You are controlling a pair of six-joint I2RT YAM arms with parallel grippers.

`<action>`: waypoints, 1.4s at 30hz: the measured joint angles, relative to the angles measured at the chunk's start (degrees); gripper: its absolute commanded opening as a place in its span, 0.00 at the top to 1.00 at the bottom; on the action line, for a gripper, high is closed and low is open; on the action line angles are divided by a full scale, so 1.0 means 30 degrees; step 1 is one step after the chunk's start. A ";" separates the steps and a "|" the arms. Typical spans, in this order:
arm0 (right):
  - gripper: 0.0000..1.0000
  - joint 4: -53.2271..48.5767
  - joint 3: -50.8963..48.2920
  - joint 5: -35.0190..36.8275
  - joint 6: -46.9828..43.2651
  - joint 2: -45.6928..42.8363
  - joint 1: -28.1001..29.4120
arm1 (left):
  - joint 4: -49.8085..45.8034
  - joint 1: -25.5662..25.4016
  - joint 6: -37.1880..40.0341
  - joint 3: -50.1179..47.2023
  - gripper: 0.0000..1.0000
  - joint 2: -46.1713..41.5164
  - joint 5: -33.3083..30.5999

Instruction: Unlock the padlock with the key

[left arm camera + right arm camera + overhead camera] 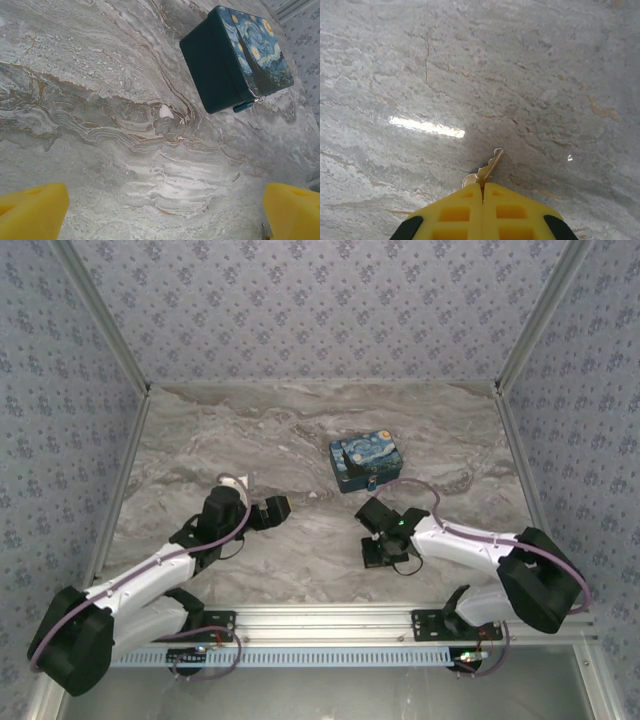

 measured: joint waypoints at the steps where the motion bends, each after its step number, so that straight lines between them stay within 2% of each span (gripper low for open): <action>1: 1.00 0.0022 -0.0051 0.0080 0.0044 -0.0117 -0.0044 | -0.0087 0.0000 0.0000 0.0124 0.00 -0.0022 0.0000; 11: 1.00 0.0590 -0.0481 0.0976 -0.0066 -0.2229 -0.0430 | -0.0029 -0.0036 -0.0707 0.1399 0.01 -0.0219 0.0240; 22: 1.00 0.2506 -0.0481 0.1982 -0.3351 -0.5508 -0.1435 | -0.0248 -0.0066 -0.2747 0.4386 0.02 0.0882 0.1953; 29: 1.00 0.5523 -0.0481 0.1668 -0.7060 -0.7096 -0.1931 | -0.0372 -0.0066 -0.3898 0.5763 0.12 0.2259 0.3708; 35: 1.00 0.8116 -0.0481 0.0510 -1.0469 -0.7752 -0.2171 | 0.0328 -0.0073 -0.5020 0.6492 0.22 0.3767 0.5632; 42: 1.00 0.9770 -0.0321 -0.1406 -1.2058 -0.7555 -0.2834 | 0.2106 -0.0393 -0.8619 0.6717 0.30 0.5690 0.7111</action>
